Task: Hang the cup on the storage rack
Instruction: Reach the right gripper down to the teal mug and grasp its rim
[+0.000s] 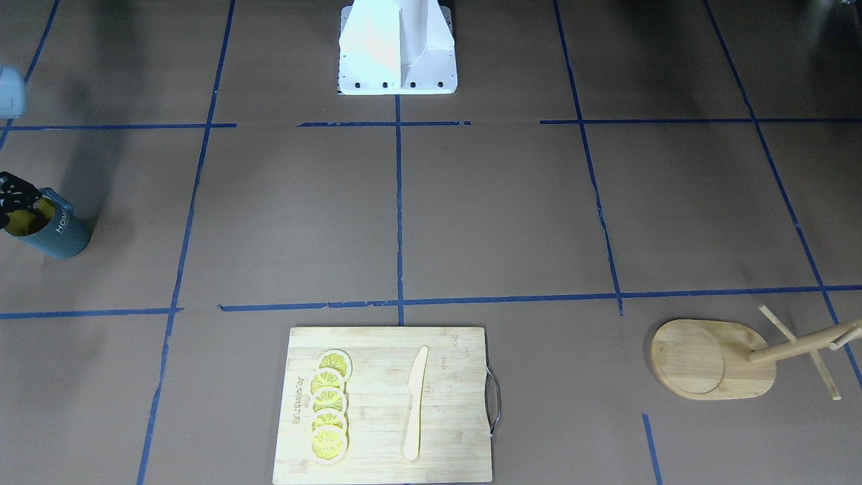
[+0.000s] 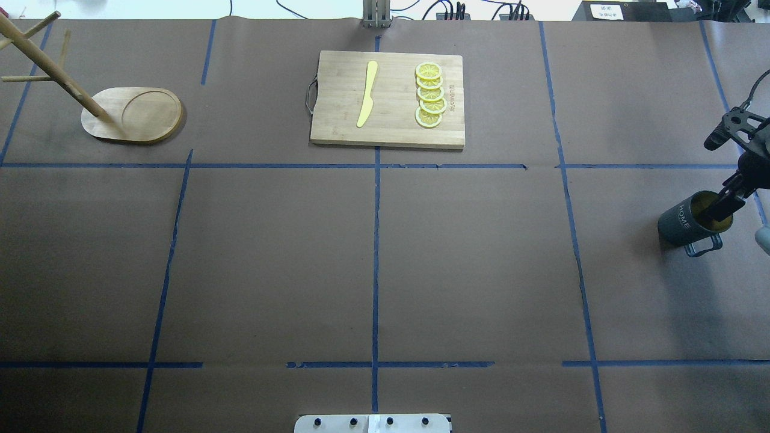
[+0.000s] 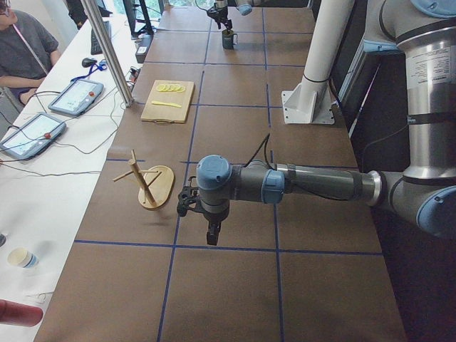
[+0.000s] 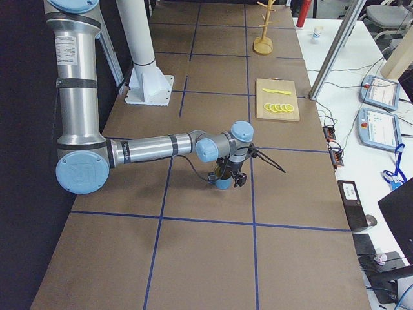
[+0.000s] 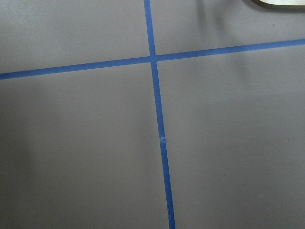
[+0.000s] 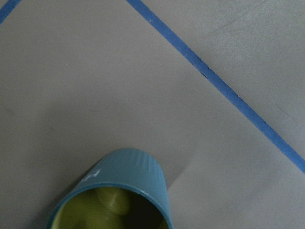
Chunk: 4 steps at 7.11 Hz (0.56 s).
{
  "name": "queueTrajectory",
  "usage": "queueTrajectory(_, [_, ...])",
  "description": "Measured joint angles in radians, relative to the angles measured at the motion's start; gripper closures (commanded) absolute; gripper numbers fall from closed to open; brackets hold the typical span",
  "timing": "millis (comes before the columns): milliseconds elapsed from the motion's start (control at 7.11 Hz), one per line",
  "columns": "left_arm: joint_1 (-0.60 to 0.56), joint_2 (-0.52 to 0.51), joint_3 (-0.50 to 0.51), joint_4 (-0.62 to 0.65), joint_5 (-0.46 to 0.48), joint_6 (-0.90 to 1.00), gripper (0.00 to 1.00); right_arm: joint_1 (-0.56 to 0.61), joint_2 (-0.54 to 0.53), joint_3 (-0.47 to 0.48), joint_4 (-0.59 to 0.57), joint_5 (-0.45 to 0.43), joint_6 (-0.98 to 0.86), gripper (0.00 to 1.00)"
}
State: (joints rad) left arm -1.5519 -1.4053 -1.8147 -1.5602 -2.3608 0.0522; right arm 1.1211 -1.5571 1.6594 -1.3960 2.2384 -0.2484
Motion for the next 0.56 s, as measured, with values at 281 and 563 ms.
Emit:
queueTrajectory(281, [0.0,0.0,0.0,0.0,0.0,0.0,0.0,-0.006,0.001,-0.006,0.0,-0.001,0.008,1.0])
queueTrajectory(563, [0.0,0.0,0.0,0.0,0.0,0.0,0.0,-0.007,0.002,-0.001,-0.001,0.004,0.085,1.0])
